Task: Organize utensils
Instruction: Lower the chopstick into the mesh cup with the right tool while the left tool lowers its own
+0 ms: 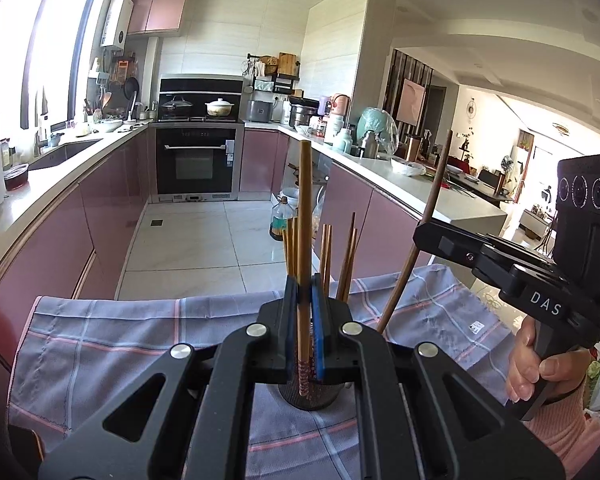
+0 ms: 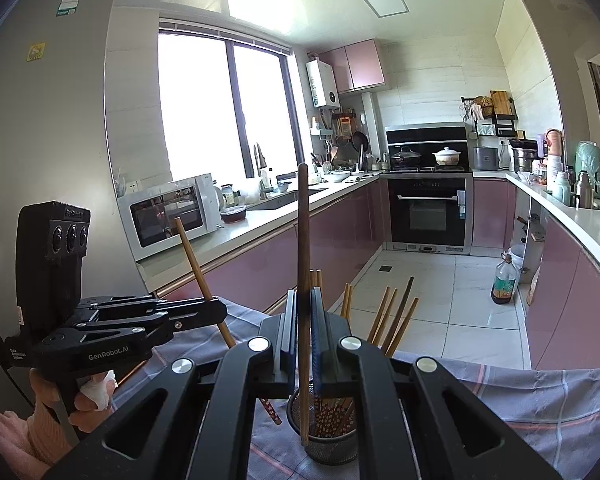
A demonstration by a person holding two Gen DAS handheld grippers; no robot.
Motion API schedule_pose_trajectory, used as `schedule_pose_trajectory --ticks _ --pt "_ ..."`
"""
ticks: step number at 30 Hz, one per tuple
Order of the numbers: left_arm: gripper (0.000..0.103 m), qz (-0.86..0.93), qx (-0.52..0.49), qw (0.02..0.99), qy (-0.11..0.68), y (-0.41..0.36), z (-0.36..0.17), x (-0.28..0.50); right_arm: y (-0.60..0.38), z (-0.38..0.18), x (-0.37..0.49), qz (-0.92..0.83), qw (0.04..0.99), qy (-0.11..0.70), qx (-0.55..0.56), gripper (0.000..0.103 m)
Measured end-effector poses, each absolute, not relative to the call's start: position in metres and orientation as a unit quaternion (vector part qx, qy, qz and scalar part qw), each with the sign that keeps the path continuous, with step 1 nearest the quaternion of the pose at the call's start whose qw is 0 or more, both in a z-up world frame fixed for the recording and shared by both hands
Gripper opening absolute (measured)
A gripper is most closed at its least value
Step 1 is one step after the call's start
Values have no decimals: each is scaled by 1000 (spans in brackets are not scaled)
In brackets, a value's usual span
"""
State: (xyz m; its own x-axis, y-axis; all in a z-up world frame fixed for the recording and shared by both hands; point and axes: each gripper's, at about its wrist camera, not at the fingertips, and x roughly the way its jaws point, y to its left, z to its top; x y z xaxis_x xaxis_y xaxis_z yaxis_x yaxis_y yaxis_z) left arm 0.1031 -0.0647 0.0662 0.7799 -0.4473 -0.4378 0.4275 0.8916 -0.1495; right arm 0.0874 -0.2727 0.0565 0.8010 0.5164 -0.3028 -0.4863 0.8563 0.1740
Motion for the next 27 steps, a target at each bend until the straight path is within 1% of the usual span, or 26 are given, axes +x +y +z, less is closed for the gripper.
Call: schedule_pose_trajectory --ticks 14,27 --pt "7 -238 -21 945 223 -71 77 101 -270 64 97 257 951 163 49 5" --pt "7 -239 -22 945 222 -64 77 103 -270 55 106 249 951 174 53 5"
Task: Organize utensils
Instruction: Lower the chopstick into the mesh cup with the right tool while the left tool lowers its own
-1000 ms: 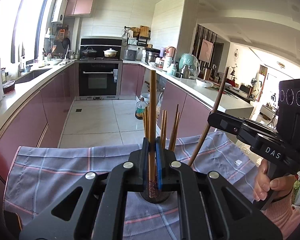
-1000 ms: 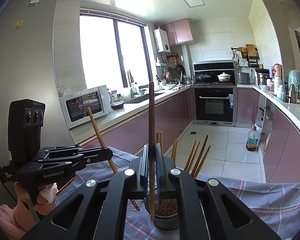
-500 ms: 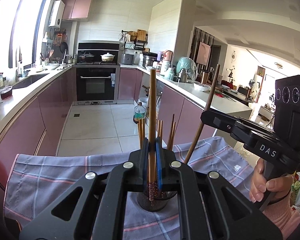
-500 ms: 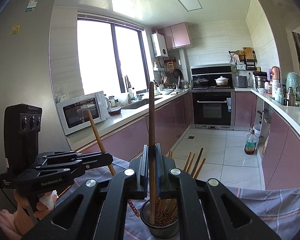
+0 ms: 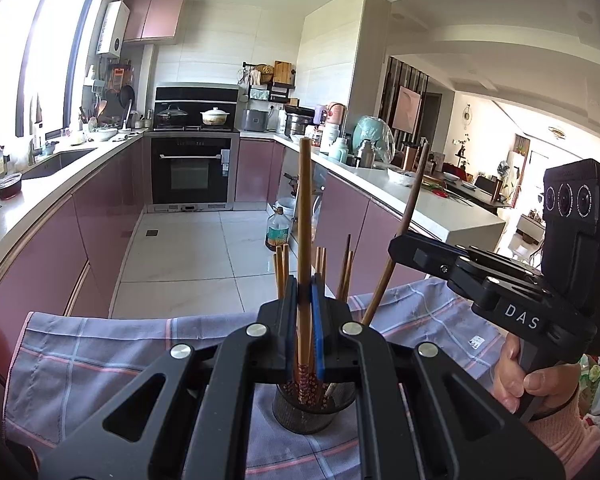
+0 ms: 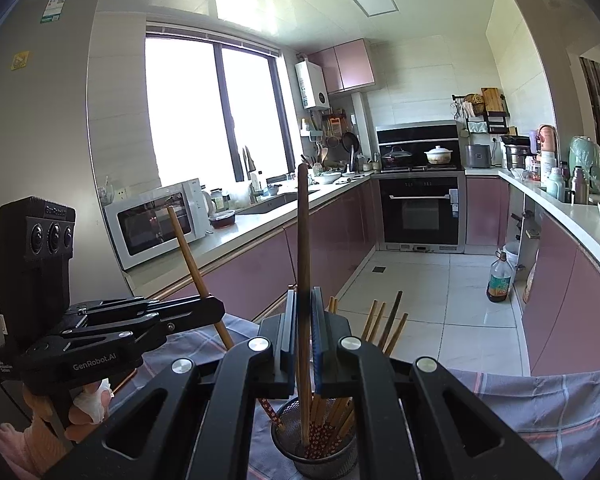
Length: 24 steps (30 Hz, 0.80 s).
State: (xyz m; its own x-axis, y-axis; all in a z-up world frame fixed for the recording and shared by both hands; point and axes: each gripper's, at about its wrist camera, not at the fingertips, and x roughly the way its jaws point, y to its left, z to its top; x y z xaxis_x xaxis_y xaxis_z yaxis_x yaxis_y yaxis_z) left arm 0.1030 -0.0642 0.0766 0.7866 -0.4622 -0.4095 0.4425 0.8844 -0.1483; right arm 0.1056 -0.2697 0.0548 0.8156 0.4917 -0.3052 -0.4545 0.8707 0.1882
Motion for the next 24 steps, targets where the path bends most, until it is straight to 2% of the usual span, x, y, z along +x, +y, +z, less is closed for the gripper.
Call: schedule_pose_trajectory --ticks 24 --pt "7 -232 -2 933 275 -66 40 119 -264 25 122 236 945 220 51 5"
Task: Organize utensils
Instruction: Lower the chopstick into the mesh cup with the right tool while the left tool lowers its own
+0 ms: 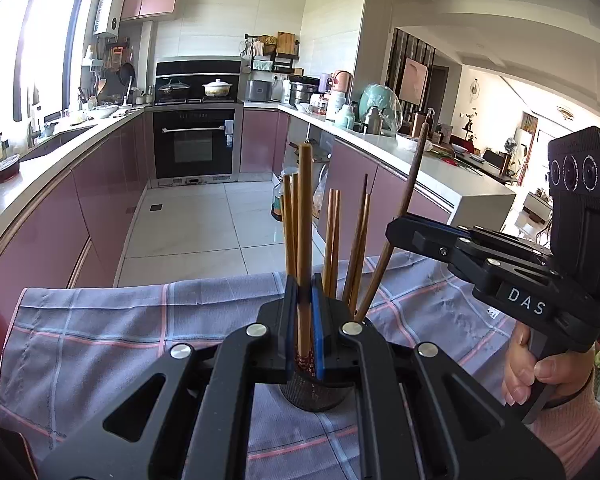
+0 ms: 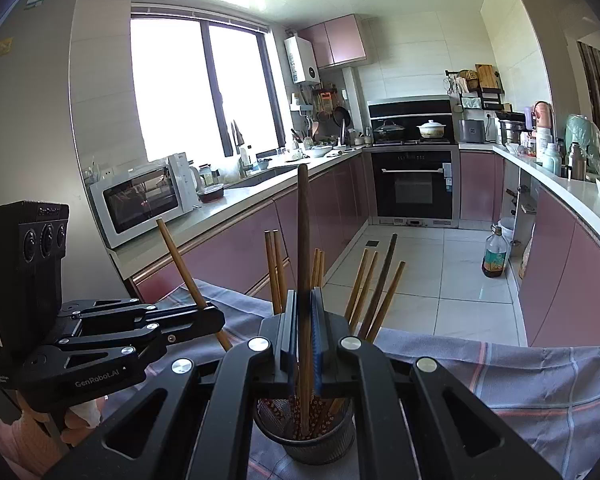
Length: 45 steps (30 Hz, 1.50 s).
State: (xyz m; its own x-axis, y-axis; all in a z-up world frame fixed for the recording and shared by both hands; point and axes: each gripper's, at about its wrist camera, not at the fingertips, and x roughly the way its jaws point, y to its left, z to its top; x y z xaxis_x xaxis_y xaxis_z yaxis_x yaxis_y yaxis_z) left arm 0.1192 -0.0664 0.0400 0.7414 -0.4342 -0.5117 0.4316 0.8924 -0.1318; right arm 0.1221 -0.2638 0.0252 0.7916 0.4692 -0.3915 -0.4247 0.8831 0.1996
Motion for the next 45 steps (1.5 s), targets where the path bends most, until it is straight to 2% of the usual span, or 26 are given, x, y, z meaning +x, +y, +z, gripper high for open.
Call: schedule_pose_trajectory --ticks 45 --pt "8 -231 5 918 322 -79 8 158 -263 -5 149 231 934 268 56 5"
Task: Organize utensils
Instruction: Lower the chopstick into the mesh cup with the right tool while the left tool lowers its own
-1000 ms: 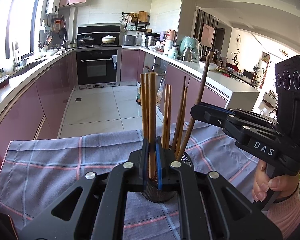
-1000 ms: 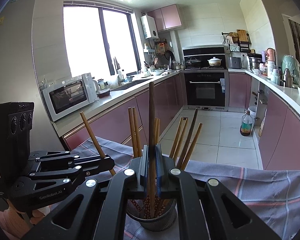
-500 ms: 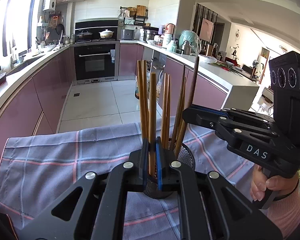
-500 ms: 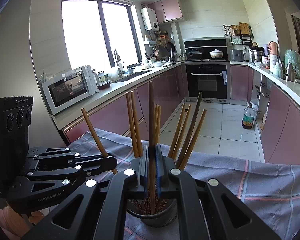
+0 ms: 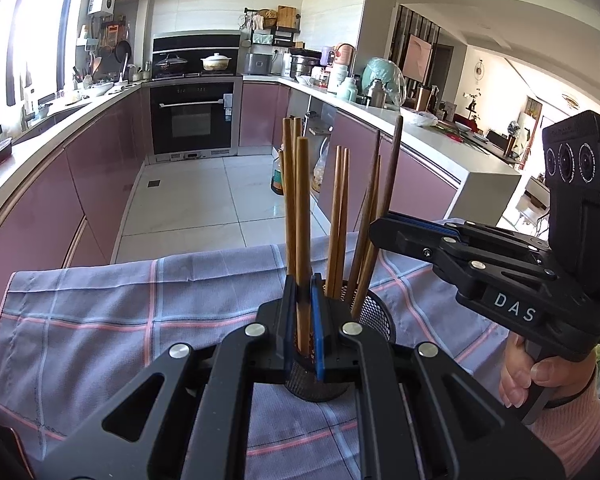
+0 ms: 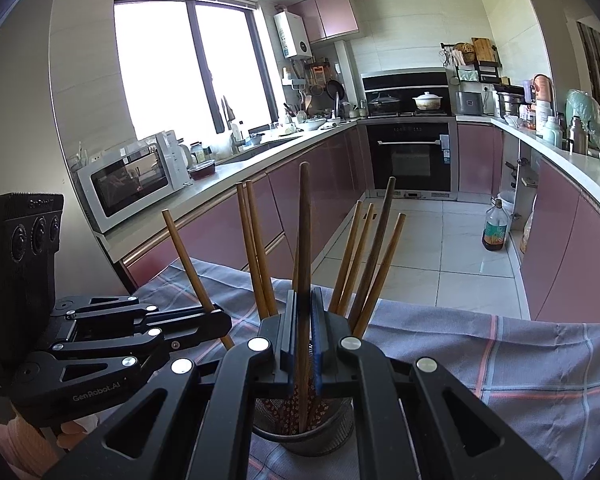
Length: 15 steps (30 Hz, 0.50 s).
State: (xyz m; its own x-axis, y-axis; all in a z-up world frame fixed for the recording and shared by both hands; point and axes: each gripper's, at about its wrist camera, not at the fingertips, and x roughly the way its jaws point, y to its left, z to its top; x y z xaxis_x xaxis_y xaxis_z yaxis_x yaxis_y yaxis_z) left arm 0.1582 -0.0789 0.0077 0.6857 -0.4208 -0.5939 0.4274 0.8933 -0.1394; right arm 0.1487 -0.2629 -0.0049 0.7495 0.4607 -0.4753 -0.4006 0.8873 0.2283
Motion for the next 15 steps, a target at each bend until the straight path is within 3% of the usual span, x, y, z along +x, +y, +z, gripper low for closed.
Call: schedule_pose_trajectory --ticks 15 --pt "11 -216 -1 914 342 -77 -13 183 -265 -10 154 225 934 270 63 9"
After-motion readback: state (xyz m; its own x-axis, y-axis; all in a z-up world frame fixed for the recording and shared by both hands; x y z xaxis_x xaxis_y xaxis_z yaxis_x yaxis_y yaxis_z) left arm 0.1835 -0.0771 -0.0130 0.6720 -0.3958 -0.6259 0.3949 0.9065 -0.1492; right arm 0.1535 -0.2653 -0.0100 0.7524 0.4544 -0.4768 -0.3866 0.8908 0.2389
